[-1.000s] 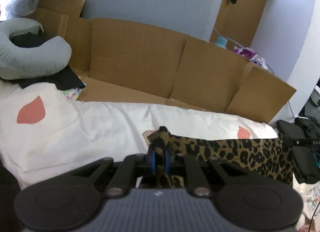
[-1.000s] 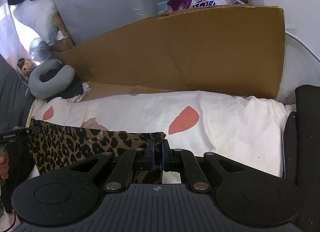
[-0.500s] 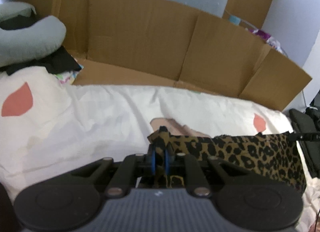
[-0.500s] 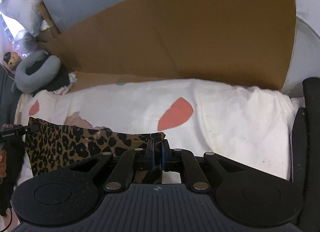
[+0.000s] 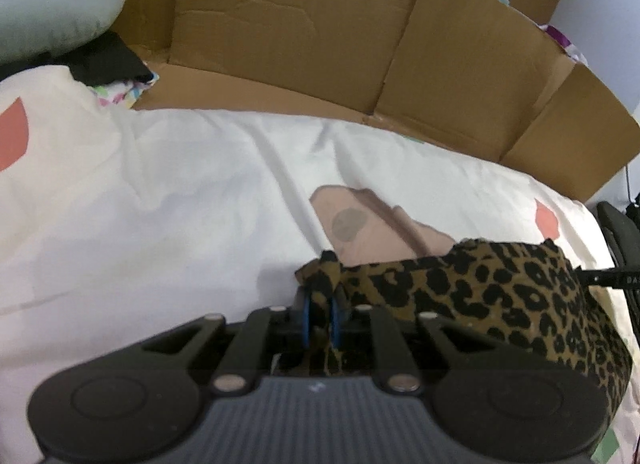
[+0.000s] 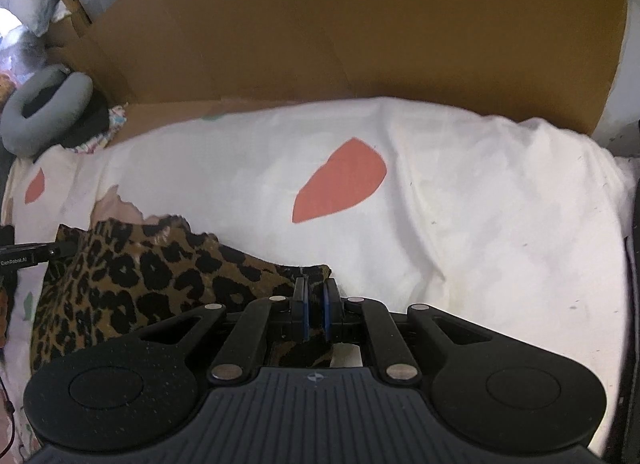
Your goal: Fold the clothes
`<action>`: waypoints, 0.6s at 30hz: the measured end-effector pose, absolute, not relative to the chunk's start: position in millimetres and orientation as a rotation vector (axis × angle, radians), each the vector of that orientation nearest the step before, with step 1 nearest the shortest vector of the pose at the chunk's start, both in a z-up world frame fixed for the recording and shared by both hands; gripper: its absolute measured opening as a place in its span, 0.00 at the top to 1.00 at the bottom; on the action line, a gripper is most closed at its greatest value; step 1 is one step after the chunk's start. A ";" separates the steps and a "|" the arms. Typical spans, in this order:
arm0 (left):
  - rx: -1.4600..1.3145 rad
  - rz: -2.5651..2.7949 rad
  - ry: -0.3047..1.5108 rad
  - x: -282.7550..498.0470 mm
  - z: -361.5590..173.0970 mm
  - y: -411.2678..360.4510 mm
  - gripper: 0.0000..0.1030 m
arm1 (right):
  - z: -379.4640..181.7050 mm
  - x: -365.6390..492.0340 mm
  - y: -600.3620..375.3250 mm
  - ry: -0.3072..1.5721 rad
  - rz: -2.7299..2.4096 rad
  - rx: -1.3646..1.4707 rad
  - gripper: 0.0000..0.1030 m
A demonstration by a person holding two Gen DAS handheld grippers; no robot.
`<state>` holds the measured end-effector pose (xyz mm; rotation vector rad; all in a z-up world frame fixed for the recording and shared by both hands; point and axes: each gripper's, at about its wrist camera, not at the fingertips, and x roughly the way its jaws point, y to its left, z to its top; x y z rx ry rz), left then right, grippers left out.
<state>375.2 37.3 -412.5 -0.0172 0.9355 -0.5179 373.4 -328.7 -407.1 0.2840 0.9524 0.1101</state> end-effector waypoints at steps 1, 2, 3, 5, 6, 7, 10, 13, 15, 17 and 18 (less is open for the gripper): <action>-0.014 -0.512 0.937 375.6 -411.8 37.1 0.82 | -408.0 374.2 -328.2 0.953 0.104 0.281 0.94; -0.014 -0.501 0.940 376.0 -410.0 38.0 0.78 | -408.2 374.8 -328.4 0.954 0.094 0.279 0.86; -0.010 -0.488 0.941 376.1 -408.2 38.7 0.75 | -407.6 374.9 -329.7 0.955 0.082 0.283 0.84; 0.020 -0.446 0.926 372.5 -402.0 40.5 0.59 | -404.5 374.3 -334.7 0.954 0.050 0.302 0.75; 0.036 -0.423 0.915 370.0 -398.4 41.9 0.55 | -402.2 372.7 -336.9 0.949 0.035 0.306 0.68; 0.048 -0.402 0.905 367.5 -394.7 43.8 0.52 | -399.2 369.9 -338.9 0.939 0.020 0.303 0.67; 0.031 -0.375 0.888 360.8 -383.5 51.7 0.51 | -390.0 361.2 -344.9 0.908 -0.019 0.302 0.67; 0.025 -0.363 0.870 353.5 -370.0 53.0 0.47 | -380.2 352.8 -345.8 0.876 -0.022 0.315 0.67; 0.017 -0.372 0.853 348.5 -361.2 50.2 0.47 | -373.7 347.5 -345.6 0.855 -0.023 0.320 0.67; 0.006 -0.388 0.839 344.4 -354.1 45.6 0.47 | -367.7 343.2 -344.6 0.834 -0.011 0.327 0.67; 0.005 -0.399 0.835 343.1 -351.3 41.5 0.47 | -364.8 341.3 -344.4 0.825 -0.001 0.332 0.67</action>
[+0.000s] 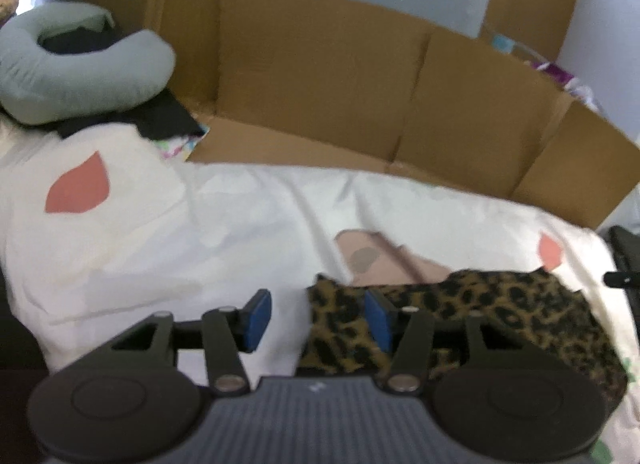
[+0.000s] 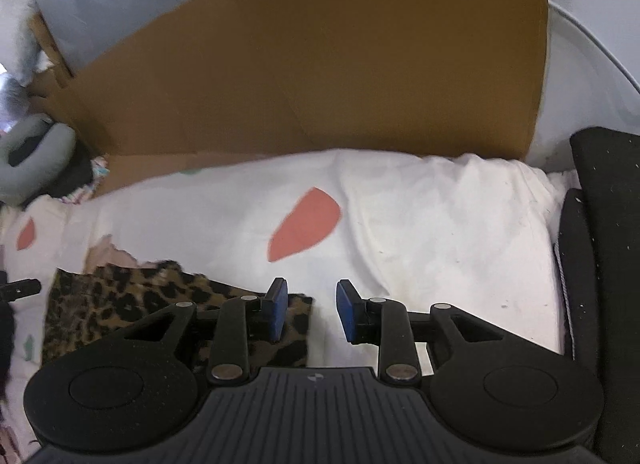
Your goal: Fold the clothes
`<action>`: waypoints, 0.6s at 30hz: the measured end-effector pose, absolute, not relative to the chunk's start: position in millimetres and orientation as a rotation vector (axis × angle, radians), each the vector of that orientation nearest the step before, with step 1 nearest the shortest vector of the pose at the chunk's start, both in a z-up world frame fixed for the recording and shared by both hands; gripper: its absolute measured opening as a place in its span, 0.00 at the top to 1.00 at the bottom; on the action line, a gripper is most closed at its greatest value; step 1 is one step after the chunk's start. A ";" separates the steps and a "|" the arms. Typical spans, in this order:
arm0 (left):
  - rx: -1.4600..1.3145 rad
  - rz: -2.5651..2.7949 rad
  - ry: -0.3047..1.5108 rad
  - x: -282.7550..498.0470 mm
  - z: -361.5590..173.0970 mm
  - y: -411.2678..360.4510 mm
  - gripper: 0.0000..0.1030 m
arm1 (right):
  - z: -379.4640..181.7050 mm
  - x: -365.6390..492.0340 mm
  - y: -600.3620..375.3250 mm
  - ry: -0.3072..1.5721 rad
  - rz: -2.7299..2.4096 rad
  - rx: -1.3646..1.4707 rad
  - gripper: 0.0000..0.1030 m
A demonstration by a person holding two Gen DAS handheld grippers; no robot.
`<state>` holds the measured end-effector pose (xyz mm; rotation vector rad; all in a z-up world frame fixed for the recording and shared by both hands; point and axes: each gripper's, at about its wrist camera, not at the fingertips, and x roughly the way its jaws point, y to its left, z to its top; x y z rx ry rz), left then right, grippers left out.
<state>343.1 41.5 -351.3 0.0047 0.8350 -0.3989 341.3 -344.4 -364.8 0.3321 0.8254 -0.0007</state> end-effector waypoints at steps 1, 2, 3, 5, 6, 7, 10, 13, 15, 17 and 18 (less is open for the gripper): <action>0.004 -0.411 0.832 341.8 -348.3 37.1 0.47 | -362.2 339.9 -343.7 0.819 0.009 0.337 0.67; 0.005 -0.425 0.831 340.1 -345.2 32.0 0.47 | -360.1 339.3 -342.0 0.816 0.021 0.339 0.67; 0.006 -0.440 0.827 337.9 -342.9 27.3 0.48 | -358.2 339.1 -339.6 0.815 0.036 0.339 0.67; 0.006 -0.469 0.818 333.6 -338.4 17.8 0.48 | -354.7 337.9 -333.8 0.811 0.055 0.328 0.67; 0.004 -0.482 0.816 331.9 -336.4 12.7 0.48 | -353.0 337.2 -330.7 0.808 0.064 0.321 0.67; 0.001 -0.495 0.816 330.4 -335.1 8.0 0.48 | -351.2 336.5 -327.6 0.806 0.072 0.314 0.67; -0.004 -0.535 0.817 325.9 -332.4 -6.5 0.48 | -346.6 334.8 -318.9 0.800 0.096 0.297 0.67; 0.001 -0.579 0.811 321.6 -331.9 -21.4 0.49 | -344.2 335.1 -311.7 0.794 0.123 0.298 0.67; 0.002 -0.604 0.812 318.5 -333.1 -30.2 0.51 | -343.2 335.2 -307.0 0.792 0.141 0.297 0.67; 0.003 -0.627 0.815 315.9 -335.0 -37.8 0.53 | -343.2 335.6 -301.2 0.796 0.156 0.294 0.67; 0.008 -0.640 0.817 313.8 -336.2 -41.8 0.54 | -343.6 335.9 -297.9 0.799 0.164 0.290 0.67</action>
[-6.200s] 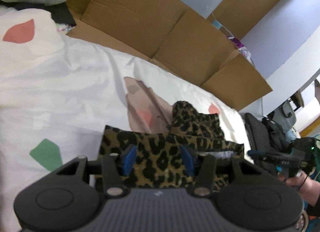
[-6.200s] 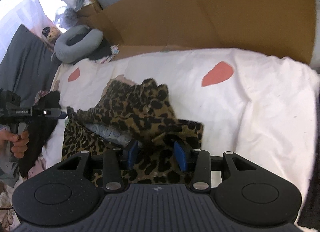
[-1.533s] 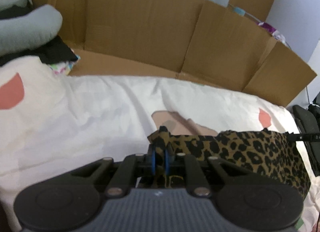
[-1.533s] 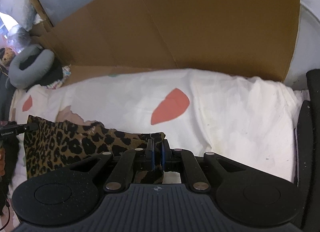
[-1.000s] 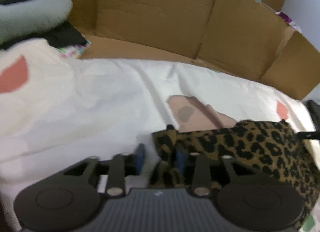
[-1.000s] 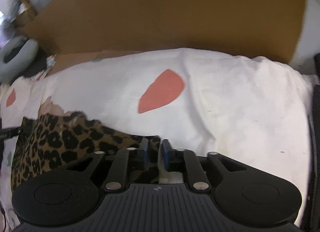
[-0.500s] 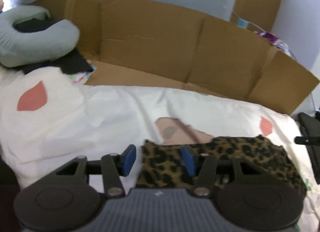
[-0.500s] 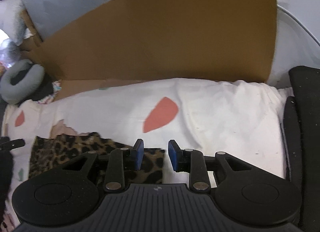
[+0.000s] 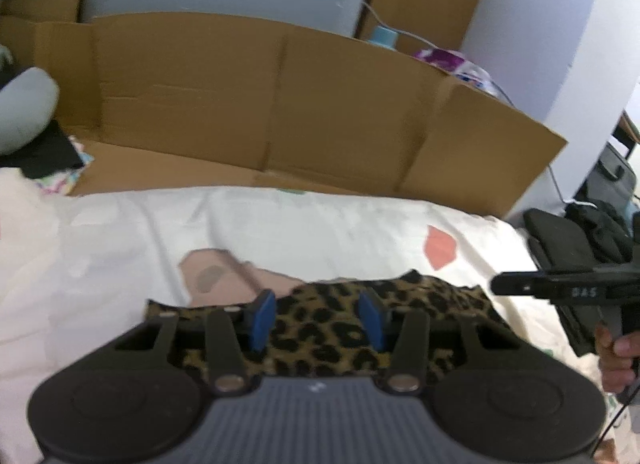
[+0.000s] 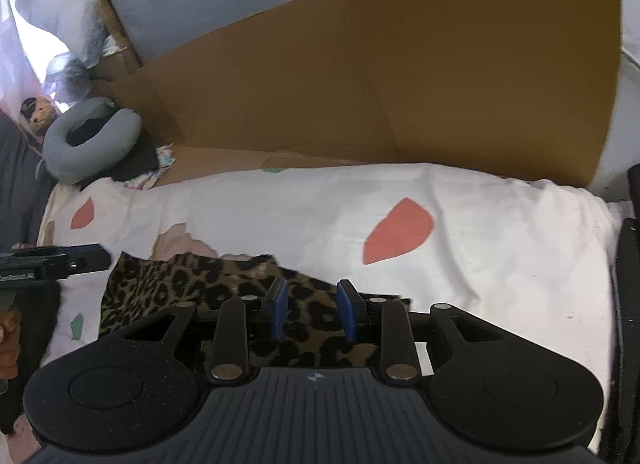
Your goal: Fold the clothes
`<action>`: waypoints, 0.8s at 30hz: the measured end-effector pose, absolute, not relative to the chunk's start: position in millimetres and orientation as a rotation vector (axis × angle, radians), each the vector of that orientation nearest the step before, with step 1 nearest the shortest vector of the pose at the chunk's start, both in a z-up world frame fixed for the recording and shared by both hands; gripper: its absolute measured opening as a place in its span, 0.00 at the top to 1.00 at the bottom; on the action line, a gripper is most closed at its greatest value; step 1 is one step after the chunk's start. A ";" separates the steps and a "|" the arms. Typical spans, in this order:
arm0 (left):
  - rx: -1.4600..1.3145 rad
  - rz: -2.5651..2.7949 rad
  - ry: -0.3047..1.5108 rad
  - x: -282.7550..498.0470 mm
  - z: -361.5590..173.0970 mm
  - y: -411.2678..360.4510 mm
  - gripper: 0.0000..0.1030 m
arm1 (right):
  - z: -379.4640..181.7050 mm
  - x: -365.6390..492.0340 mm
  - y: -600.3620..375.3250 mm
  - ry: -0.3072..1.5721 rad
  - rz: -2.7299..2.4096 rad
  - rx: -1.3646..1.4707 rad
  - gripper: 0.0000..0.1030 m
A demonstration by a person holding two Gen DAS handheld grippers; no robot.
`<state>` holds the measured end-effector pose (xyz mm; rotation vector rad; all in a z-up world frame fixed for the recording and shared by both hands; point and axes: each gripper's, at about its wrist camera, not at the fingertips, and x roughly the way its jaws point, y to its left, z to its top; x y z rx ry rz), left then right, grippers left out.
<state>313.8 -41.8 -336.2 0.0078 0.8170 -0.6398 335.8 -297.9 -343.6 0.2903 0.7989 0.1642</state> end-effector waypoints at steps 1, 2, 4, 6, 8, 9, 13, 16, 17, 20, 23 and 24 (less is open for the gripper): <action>0.014 -0.649 0.817 312.1 -337.5 -45.4 0.55 | -344.1 336.0 -294.5 0.801 0.174 0.285 0.67; 0.018 -0.658 0.818 310.6 -339.0 -49.1 0.57 | -344.5 336.0 -291.1 0.803 0.182 0.280 0.67; 0.011 -0.674 0.826 308.3 -341.9 -55.0 0.61 | -345.0 335.9 -286.0 0.806 0.195 0.271 0.67; 0.001 -0.688 0.834 306.0 -344.1 -59.7 0.64 | -345.2 335.9 -282.1 0.810 0.204 0.263 0.67; 0.010 -0.704 0.833 303.7 -346.3 -64.9 0.65 | -345.4 336.9 -278.3 0.810 0.212 0.258 0.67; 0.014 -0.711 0.833 302.5 -347.4 -67.5 0.66 | -345.6 337.5 -276.4 0.809 0.216 0.255 0.67; 0.031 -0.729 0.835 301.9 -354.8 -75.6 0.67 | -348.0 341.1 -265.5 0.818 0.240 0.235 0.67; 0.046 -0.725 0.850 306.9 -364.3 -79.2 0.68 | -353.7 345.1 -255.1 0.828 0.257 0.203 0.67; 0.053 -0.723 0.860 309.4 -368.5 -80.1 0.69 | -356.5 347.2 -251.9 0.832 0.261 0.191 0.67; 0.068 -0.712 0.876 314.7 -379.2 -79.7 0.72 | -366.5 355.5 -244.1 0.846 0.271 0.155 0.68; 0.057 -0.706 0.894 319.4 -387.3 -76.6 0.70 | -374.0 362.6 -238.0 0.851 0.281 0.124 0.70; 0.053 -0.706 0.900 320.7 -389.9 -75.9 0.70 | -375.3 364.3 -236.7 0.850 0.285 0.117 0.72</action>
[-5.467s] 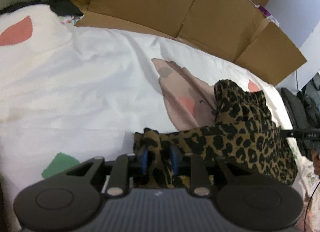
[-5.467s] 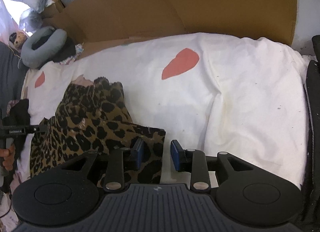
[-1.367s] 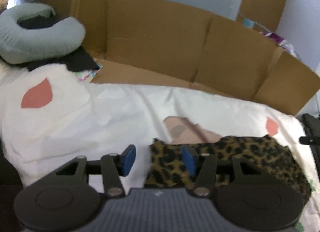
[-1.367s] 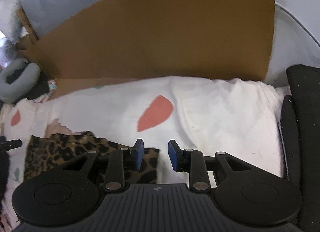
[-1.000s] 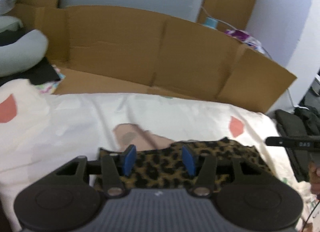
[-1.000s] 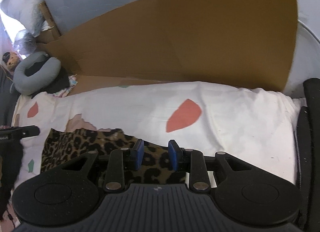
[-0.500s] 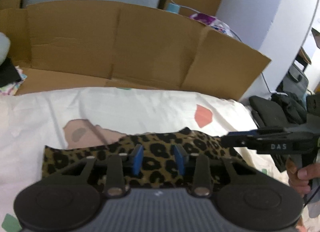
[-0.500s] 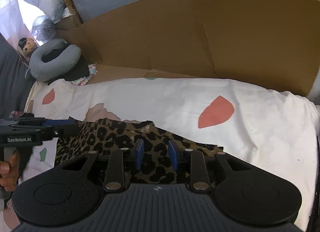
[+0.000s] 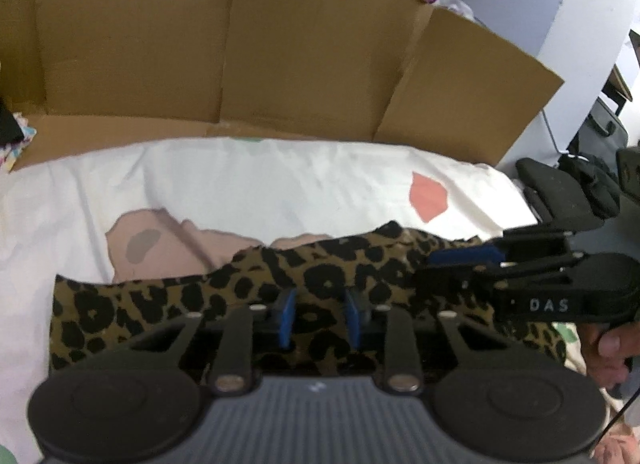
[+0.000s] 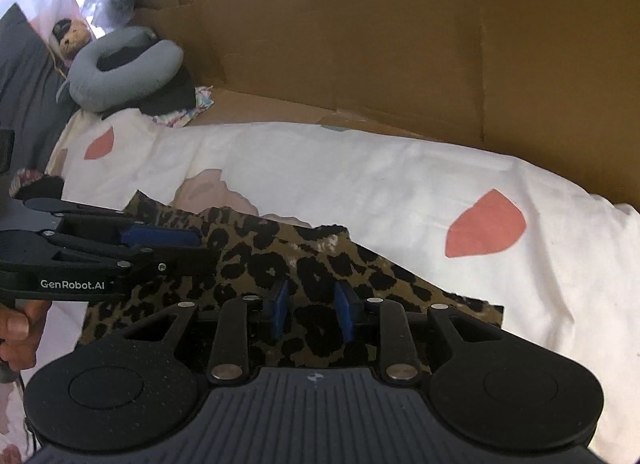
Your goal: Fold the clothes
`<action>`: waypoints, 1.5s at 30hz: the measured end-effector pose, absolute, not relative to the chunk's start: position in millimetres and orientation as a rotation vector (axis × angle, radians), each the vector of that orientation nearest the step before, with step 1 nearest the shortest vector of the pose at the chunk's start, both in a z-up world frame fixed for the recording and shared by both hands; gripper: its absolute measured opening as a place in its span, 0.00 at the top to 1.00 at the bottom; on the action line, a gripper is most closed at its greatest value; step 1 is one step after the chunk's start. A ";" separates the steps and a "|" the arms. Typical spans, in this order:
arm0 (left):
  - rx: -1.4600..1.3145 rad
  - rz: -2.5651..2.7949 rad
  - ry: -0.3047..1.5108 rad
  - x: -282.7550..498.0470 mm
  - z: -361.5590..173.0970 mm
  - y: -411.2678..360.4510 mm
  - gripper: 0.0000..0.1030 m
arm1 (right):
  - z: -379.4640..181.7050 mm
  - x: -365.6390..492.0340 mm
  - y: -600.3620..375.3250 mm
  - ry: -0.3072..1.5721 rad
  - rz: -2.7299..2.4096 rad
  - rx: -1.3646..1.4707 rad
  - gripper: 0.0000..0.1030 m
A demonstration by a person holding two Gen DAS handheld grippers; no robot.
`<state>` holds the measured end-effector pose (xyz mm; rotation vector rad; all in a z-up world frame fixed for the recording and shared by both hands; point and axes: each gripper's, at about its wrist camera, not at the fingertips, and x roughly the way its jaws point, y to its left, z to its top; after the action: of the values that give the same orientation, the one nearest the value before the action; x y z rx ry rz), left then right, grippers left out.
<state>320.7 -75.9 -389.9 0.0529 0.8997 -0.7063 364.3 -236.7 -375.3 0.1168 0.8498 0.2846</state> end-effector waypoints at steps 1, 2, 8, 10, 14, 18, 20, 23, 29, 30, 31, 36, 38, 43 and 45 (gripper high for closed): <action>0.050 -0.706 0.902 321.2 -391.5 -75.6 0.70 | -376.5 366.1 -235.6 0.847 0.289 0.110 0.73; 0.053 -0.704 0.901 321.2 -392.5 -75.8 0.70 | -377.5 368.0 -234.3 0.846 0.293 0.102 0.73; 0.073 -0.691 0.890 324.4 -394.3 -79.3 0.70 | -383.9 383.4 -226.5 0.858 0.310 0.042 0.76; 0.072 -0.689 0.889 327.3 -395.4 -80.3 0.70 | -386.0 387.2 -226.2 0.861 0.314 0.037 0.76; 0.074 -0.694 0.882 331.4 -396.8 -82.1 0.70 | -389.4 387.7 -227.4 0.852 0.324 0.028 0.77; 0.075 -0.689 0.885 331.8 -396.8 -83.3 0.70 | -388.6 390.5 -229.4 0.867 0.325 0.052 0.77; 0.078 -0.686 0.885 331.4 -397.1 -84.0 0.70 | -387.9 391.5 -226.6 0.872 0.312 0.049 0.77; 0.090 -0.683 0.888 330.8 -396.9 -86.0 0.70 | -387.1 391.7 -222.1 0.873 0.284 0.048 0.77; 0.105 -0.671 0.891 329.8 -397.3 -87.3 0.70 | -370.8 381.6 -226.6 0.846 0.233 0.081 0.75; 0.103 -0.667 0.889 329.1 -397.5 -87.2 0.70 | -366.9 377.0 -227.5 0.829 0.230 0.079 0.75; 0.104 -0.664 0.888 328.5 -397.6 -87.6 0.70 | -363.8 372.0 -228.0 0.813 0.233 0.080 0.75; 0.108 -0.656 0.891 328.7 -397.3 -88.7 0.70 | -361.7 348.4 -219.3 0.810 0.281 0.085 0.75; 0.106 -0.656 0.892 329.0 -397.1 -88.3 0.70 | -364.2 341.8 -213.5 0.819 0.296 0.062 0.75; 0.114 -0.647 0.892 328.4 -396.7 -89.4 0.70 | -374.9 344.4 -211.4 0.866 0.265 0.052 0.75; 0.129 -0.641 0.892 327.9 -395.1 -91.6 0.70 | -378.3 347.3 -213.6 0.876 0.248 0.064 0.76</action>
<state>327.9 -91.6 -395.1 0.1291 0.8925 -0.6405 347.3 -213.6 -378.3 0.0642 0.8757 0.2484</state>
